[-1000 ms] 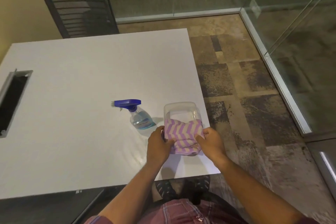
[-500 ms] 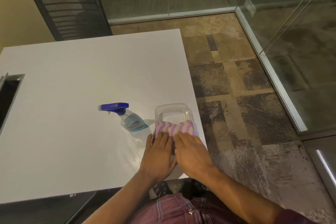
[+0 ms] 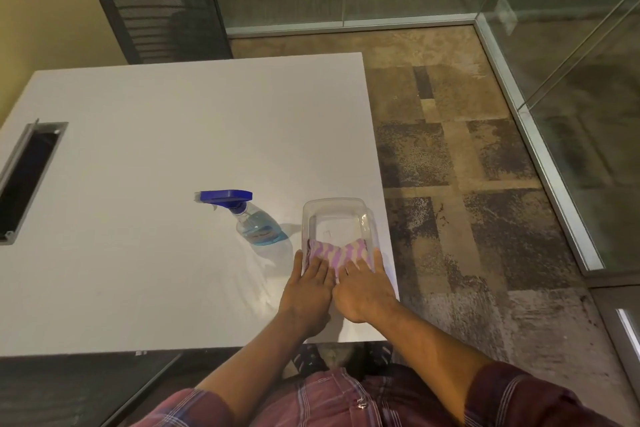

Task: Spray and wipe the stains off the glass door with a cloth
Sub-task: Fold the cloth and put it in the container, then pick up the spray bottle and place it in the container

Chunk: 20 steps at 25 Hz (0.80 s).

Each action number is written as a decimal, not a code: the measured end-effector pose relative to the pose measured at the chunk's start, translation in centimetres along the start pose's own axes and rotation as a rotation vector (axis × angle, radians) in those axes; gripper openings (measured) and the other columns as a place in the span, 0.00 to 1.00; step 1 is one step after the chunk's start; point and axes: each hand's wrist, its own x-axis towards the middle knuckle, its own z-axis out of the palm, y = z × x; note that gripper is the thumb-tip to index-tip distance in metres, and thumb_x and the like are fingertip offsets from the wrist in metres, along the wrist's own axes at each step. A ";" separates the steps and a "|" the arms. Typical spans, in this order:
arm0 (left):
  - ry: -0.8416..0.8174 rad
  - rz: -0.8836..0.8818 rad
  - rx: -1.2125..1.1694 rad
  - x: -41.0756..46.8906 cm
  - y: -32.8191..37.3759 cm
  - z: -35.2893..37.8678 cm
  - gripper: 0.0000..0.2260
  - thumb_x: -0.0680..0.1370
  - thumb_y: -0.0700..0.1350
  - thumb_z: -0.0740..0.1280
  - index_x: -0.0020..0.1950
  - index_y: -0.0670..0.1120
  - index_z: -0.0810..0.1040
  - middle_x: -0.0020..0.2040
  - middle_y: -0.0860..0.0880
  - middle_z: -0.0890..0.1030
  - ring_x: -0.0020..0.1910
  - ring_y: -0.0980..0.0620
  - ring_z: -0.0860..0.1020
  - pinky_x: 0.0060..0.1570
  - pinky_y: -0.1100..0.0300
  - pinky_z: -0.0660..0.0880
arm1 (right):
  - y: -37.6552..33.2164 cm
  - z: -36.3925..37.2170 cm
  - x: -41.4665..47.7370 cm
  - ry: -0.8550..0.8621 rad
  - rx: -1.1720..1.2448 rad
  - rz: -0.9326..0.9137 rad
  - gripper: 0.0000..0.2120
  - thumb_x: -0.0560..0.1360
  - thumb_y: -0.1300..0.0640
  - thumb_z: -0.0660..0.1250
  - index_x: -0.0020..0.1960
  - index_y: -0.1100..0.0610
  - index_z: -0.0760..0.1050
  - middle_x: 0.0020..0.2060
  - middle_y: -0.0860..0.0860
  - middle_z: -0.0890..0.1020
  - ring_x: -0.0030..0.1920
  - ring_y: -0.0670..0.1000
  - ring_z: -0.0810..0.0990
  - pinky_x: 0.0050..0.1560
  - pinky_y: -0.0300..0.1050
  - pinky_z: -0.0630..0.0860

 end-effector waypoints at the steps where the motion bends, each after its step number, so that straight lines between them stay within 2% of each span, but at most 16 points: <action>1: 0.004 0.005 0.006 0.1 0.0 -0.1 0.41 0.87 0.57 0.67 0.90 0.48 0.45 0.92 0.44 0.49 0.91 0.40 0.44 0.83 0.35 0.30 | 0.0 -0.1 0.2 -0.006 0.028 0.017 0.31 0.89 0.41 0.45 0.88 0.52 0.49 0.88 0.53 0.53 0.88 0.60 0.44 0.82 0.66 0.29; 4: 0.005 0.017 0.033 0.2 0.1 -0.4 0.42 0.86 0.54 0.69 0.90 0.47 0.45 0.91 0.42 0.50 0.91 0.39 0.44 0.84 0.35 0.30 | 0.0 -0.8 0.2 -0.011 0.121 0.038 0.29 0.90 0.42 0.46 0.88 0.50 0.49 0.88 0.52 0.53 0.88 0.60 0.44 0.83 0.64 0.30; 6: 0.041 0.029 0.048 0.0 0.2 -0.6 0.42 0.86 0.52 0.69 0.90 0.45 0.46 0.91 0.41 0.50 0.91 0.39 0.45 0.83 0.36 0.29 | 0.2 -1.2 -0.2 0.033 0.079 0.002 0.27 0.90 0.44 0.49 0.86 0.51 0.60 0.86 0.53 0.62 0.88 0.61 0.50 0.82 0.66 0.30; 8: 0.114 0.044 0.054 -0.3 0.1 -0.6 0.40 0.86 0.49 0.71 0.90 0.44 0.50 0.91 0.40 0.54 0.91 0.37 0.48 0.82 0.37 0.29 | 0.8 -1.7 -1.0 0.085 -0.002 -0.027 0.23 0.89 0.46 0.53 0.78 0.53 0.73 0.79 0.55 0.73 0.86 0.61 0.56 0.83 0.69 0.33; 11: 0.130 0.051 0.086 -0.7 -0.6 -0.7 0.35 0.84 0.46 0.73 0.87 0.43 0.61 0.87 0.38 0.63 0.88 0.35 0.57 0.86 0.32 0.41 | 1.7 -1.6 -2.5 0.045 -0.079 -0.051 0.22 0.88 0.44 0.54 0.67 0.51 0.82 0.67 0.53 0.83 0.78 0.59 0.68 0.82 0.72 0.34; 13: 0.098 0.063 0.131 -0.8 -1.3 -0.9 0.30 0.84 0.45 0.73 0.84 0.42 0.66 0.83 0.38 0.68 0.86 0.36 0.62 0.86 0.32 0.46 | 1.9 -1.3 -3.0 -0.006 -0.093 -0.058 0.23 0.87 0.43 0.52 0.65 0.51 0.82 0.64 0.52 0.84 0.75 0.57 0.71 0.81 0.73 0.32; 14: 0.090 0.078 0.152 -0.7 -1.5 -1.0 0.28 0.85 0.45 0.72 0.83 0.42 0.67 0.82 0.38 0.70 0.85 0.36 0.63 0.86 0.31 0.47 | 1.9 -1.2 -3.2 -0.016 -0.082 -0.054 0.24 0.87 0.42 0.52 0.66 0.51 0.82 0.66 0.52 0.83 0.76 0.56 0.70 0.80 0.73 0.30; 17: 0.061 0.099 0.171 -0.2 -1.9 -0.8 0.26 0.86 0.46 0.69 0.83 0.43 0.68 0.82 0.39 0.71 0.86 0.37 0.63 0.86 0.31 0.43 | 1.9 -1.3 -2.9 -0.057 -0.060 -0.059 0.27 0.86 0.37 0.51 0.76 0.48 0.76 0.77 0.50 0.76 0.83 0.55 0.61 0.80 0.74 0.27; 20: 0.063 0.118 0.147 0.0 -2.1 -0.5 0.28 0.85 0.49 0.71 0.84 0.47 0.68 0.83 0.42 0.71 0.87 0.40 0.62 0.85 0.29 0.40 | 1.8 -1.3 -2.5 -0.100 -0.069 -0.051 0.28 0.86 0.37 0.49 0.79 0.47 0.72 0.82 0.50 0.70 0.86 0.56 0.53 0.78 0.75 0.25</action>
